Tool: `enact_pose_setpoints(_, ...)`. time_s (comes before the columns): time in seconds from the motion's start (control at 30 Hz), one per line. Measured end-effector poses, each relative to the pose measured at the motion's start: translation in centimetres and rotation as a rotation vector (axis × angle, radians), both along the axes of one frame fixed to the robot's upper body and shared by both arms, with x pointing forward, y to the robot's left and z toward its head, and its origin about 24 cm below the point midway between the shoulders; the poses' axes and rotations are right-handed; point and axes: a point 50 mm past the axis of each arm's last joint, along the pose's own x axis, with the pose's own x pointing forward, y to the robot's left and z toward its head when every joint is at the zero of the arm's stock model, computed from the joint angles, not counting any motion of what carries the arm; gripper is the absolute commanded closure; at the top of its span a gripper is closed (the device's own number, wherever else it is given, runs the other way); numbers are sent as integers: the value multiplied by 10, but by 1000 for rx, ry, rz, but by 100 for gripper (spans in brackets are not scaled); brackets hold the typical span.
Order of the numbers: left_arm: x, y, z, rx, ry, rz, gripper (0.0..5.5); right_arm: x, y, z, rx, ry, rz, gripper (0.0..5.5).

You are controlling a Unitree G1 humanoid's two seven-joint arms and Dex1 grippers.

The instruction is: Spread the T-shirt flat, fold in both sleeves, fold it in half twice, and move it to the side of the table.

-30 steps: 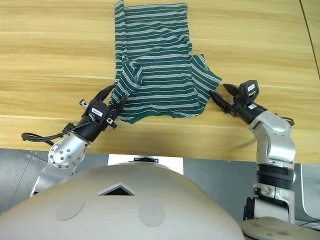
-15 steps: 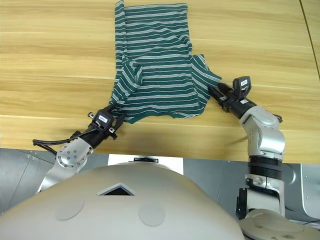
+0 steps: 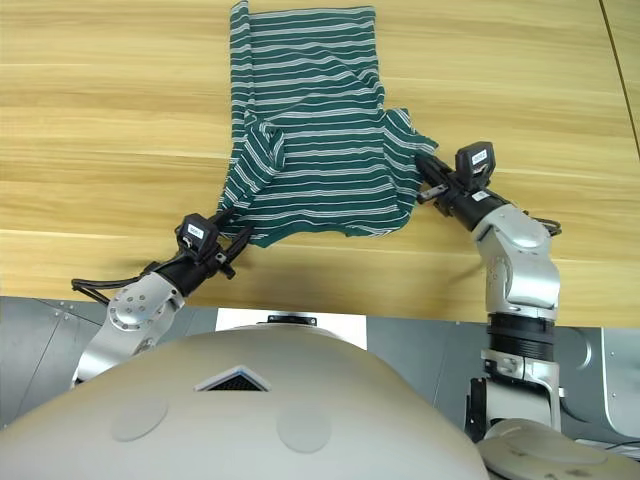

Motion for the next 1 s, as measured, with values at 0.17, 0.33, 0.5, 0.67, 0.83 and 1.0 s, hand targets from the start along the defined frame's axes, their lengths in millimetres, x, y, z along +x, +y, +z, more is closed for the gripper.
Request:
enact_pose_setpoints(0.17,0,-1,0,-2,1,-1,349,-7,30,13,-320,-134,259,546)
enact_pose_setpoints(0.33,0,-3,2,-5,-5,-11,349,-11,50,4,-433,-162,380,546)
enact_pose_setpoints(0.5,0,-4,2,-2,0,-23,349,-13,65,-2,-475,-163,465,546)
enact_pose_setpoints(0.67,0,-3,4,5,-4,-32,349,-10,73,-3,-502,-175,505,506)
enact_pose_setpoints(0.83,-1,-2,14,36,-50,-92,349,-14,79,5,-379,-146,541,421)
enact_pose_setpoints(1.0,-1,14,44,124,-199,-215,306,-20,48,39,-290,-109,675,340)
